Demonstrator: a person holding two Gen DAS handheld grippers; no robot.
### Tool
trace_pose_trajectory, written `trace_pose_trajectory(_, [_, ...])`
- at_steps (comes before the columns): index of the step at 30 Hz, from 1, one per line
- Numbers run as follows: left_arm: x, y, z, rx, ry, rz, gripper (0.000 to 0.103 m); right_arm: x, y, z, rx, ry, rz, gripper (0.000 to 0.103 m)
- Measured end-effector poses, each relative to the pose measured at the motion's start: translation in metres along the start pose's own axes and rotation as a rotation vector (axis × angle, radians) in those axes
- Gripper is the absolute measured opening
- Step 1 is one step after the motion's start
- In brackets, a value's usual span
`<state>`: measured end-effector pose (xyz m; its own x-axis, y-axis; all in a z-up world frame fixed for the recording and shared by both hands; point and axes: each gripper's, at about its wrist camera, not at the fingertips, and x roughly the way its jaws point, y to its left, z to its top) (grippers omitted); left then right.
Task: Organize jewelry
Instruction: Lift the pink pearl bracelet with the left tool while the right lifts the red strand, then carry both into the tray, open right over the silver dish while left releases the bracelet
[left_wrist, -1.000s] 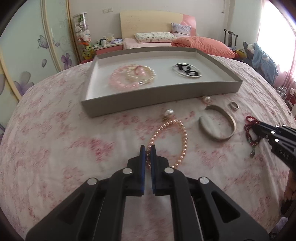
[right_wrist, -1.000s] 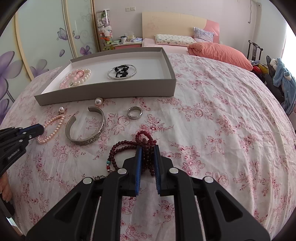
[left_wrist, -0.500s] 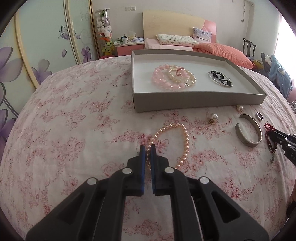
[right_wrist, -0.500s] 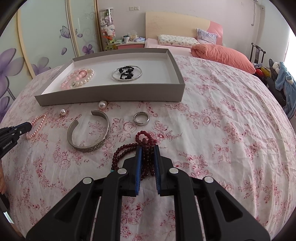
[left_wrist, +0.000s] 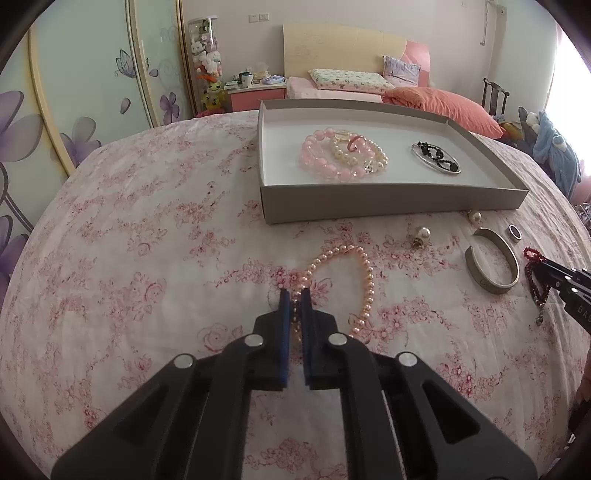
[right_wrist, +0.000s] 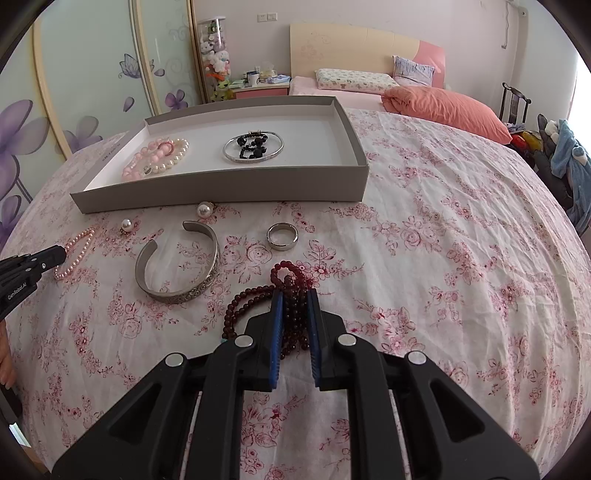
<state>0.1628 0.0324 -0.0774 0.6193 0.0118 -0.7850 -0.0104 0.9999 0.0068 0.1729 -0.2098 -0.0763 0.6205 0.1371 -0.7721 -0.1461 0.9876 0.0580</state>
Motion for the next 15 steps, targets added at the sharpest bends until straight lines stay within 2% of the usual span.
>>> trace_pose_trajectory(7, [-0.010,0.006,-0.005,-0.037,-0.022,-0.060,0.007,-0.012,-0.001,0.002,0.021,-0.054,0.033,0.013])
trace_pose_trajectory(15, [-0.040,0.013,0.001,-0.087,-0.119,-0.149,0.007,-0.030,0.005,0.010,0.019,-0.123,0.075,0.013])
